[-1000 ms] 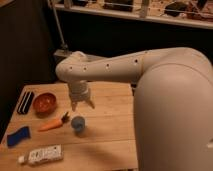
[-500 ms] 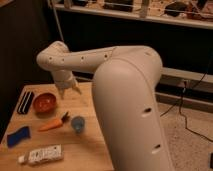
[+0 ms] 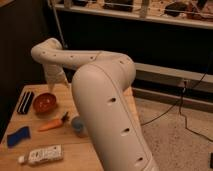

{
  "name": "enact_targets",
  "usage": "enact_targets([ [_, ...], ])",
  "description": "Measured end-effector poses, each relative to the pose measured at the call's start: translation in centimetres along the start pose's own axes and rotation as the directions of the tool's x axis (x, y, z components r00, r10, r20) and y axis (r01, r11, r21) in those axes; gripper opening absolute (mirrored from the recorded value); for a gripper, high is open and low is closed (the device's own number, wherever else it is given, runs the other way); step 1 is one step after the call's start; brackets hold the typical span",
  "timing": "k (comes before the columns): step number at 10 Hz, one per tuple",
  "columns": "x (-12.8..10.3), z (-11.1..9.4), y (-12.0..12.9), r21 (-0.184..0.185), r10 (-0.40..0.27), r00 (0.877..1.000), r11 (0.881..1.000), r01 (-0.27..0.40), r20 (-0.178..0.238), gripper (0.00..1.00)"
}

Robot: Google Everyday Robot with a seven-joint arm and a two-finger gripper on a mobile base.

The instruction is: Drag the ceramic bowl in a circle

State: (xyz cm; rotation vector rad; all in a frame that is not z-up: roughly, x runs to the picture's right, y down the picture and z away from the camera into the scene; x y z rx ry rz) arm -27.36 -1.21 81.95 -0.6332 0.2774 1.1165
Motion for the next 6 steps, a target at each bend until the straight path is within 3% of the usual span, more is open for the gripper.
enact_targets([
  [4, -2.1, 4.0, 1.2, -0.033, -0.074, 0.997, 0.997, 0.074, 0.009, 0.65],
  [6, -2.1, 6.4, 2.0, -0.05, -0.101, 0.995, 0.994, 0.101, -0.01, 0.65],
])
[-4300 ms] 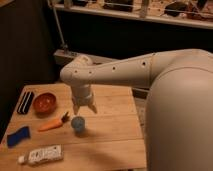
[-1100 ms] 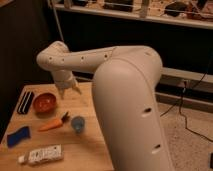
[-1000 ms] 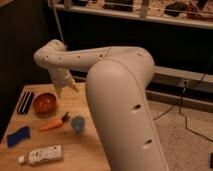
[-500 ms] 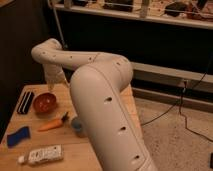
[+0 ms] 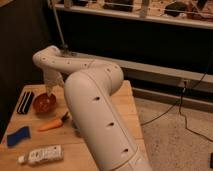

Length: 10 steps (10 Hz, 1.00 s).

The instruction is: Drag the ceramic bowl in a circle

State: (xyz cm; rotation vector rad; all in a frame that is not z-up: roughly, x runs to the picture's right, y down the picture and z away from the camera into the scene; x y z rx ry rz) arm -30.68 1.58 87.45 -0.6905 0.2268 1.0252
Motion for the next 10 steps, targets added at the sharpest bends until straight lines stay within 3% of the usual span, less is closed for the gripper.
enact_targets([
  [3, 0.5, 2.4, 0.5, -0.001, -0.028, 0.999, 1.0, 0.028, -0.042, 0.6],
  [8, 1.2, 4.6, 1.2, 0.022, -0.088, 0.992, 0.996, 0.091, -0.095, 0.08],
  [10, 0.4, 4.7, 0.7, 0.038, -0.085, 0.992, 0.995, 0.089, -0.093, 0.0],
])
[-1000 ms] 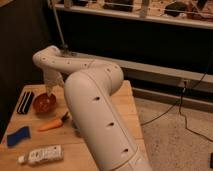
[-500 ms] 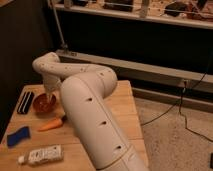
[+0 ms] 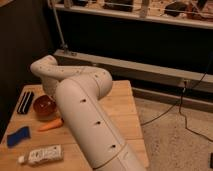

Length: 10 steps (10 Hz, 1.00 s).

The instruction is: Drag the ceramic bowl in a circle

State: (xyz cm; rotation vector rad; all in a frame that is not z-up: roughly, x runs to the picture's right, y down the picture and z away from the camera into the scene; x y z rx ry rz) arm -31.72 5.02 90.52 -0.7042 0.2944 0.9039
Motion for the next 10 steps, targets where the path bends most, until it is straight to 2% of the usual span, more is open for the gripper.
enact_targets([
  [3, -1.7, -0.7, -2.1, 0.035, 0.031, 0.999, 0.999, -0.032, 0.018, 0.0],
  [6, -3.5, -1.9, -6.5, 0.097, 0.092, 0.995, 0.991, -0.096, 0.046, 0.0],
  [9, -2.9, -1.9, -12.6, 0.159, 0.188, 0.981, 0.968, -0.193, 0.046, 0.0],
  [10, -1.4, -1.5, -16.2, 0.179, 0.255, 0.966, 0.95, -0.257, 0.038, 0.0],
])
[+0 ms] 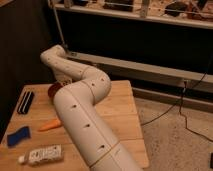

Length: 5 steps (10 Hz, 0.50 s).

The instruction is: Drag the ceramic bowl in a circle

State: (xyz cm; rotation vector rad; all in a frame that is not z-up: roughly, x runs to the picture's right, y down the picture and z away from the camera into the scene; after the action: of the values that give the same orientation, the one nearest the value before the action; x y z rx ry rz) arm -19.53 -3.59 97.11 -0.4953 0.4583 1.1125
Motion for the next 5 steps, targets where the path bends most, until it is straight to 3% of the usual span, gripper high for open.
enact_targets([
  [3, 3.7, 2.5, -8.6, 0.043, 0.143, 0.987, 0.989, -0.14, -0.069, 0.0],
  [5, 7.0, 3.0, -11.3, 0.057, 0.149, 0.982, 0.988, -0.143, -0.112, 0.0],
])
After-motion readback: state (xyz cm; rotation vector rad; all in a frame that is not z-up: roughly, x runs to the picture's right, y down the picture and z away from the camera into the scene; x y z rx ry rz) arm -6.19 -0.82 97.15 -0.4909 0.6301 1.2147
